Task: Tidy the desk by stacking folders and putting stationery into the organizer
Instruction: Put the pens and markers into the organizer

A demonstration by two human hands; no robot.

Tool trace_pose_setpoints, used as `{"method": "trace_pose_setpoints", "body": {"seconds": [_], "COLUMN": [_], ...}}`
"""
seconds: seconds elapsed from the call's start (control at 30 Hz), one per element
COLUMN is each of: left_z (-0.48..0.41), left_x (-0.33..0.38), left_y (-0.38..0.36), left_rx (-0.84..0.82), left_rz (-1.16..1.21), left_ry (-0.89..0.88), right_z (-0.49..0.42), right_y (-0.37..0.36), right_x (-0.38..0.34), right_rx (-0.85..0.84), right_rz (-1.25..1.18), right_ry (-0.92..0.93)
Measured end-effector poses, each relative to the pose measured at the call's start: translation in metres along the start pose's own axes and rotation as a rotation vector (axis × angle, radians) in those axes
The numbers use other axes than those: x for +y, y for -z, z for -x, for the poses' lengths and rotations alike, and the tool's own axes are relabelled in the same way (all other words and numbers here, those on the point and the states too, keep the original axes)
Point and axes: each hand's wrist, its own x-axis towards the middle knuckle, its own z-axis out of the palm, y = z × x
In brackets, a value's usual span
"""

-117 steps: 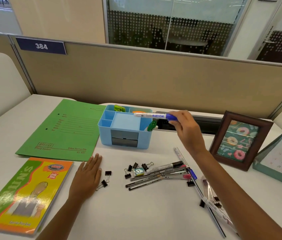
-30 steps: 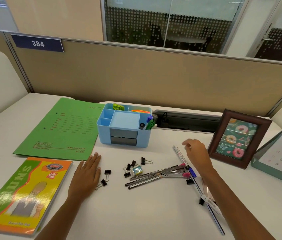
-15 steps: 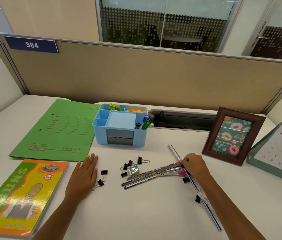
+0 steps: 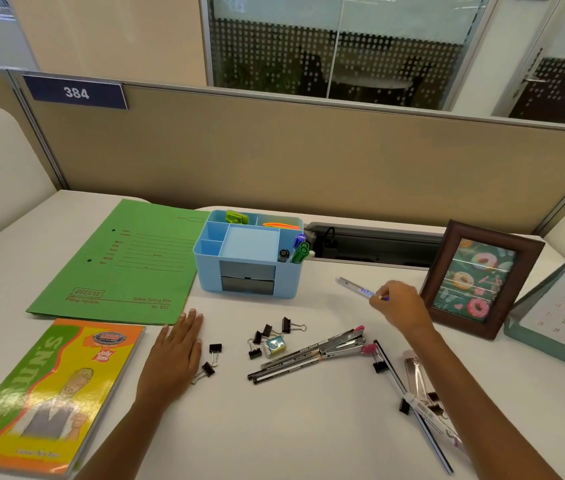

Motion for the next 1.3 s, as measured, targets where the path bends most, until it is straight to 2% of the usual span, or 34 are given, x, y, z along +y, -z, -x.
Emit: {"method": "trace_pose_setpoints", "body": {"seconds": [0.2, 0.4, 0.67, 0.9, 0.97, 1.1, 1.2, 1.3], "left_z": [0.000, -0.002, 0.000, 0.001, 0.002, 0.001, 0.000, -0.001], "left_x": [0.000, -0.002, 0.001, 0.001, 0.001, 0.002, 0.000, 0.000], "left_y": [-0.001, -0.005, 0.004, 0.003, 0.003, 0.005, 0.000, -0.002], "left_rx": [0.017, 0.079, -0.025, -0.006, -0.004, -0.007, 0.067, 0.055], "left_rz": [0.003, 0.007, 0.023, 0.037, 0.049, 0.060, 0.053, 0.076], "left_ry": [-0.010, -0.037, 0.008, 0.002, 0.002, -0.001, -0.024, -0.021], "right_z": [0.002, 0.002, -0.004, -0.015, -0.018, -0.017, -0.012, -0.007], "right_y": [0.043, 0.041, 0.027, 0.007, -0.002, -0.015, -0.016, -0.016], "right_x": [-0.059, -0.110, -0.126, -0.127, -0.125, -0.119, -0.113, -0.103], "right_rx": [0.244, 0.303, 0.231, 0.270, 0.220, 0.033, 0.065, 0.161], "right_rz": [-0.197, -0.165, 0.019, 0.113, 0.144, 0.360, 0.279, 0.035], "right_ry": [0.295, 0.490, 0.549, 0.599, 0.593, 0.622, 0.641, 0.628]}}
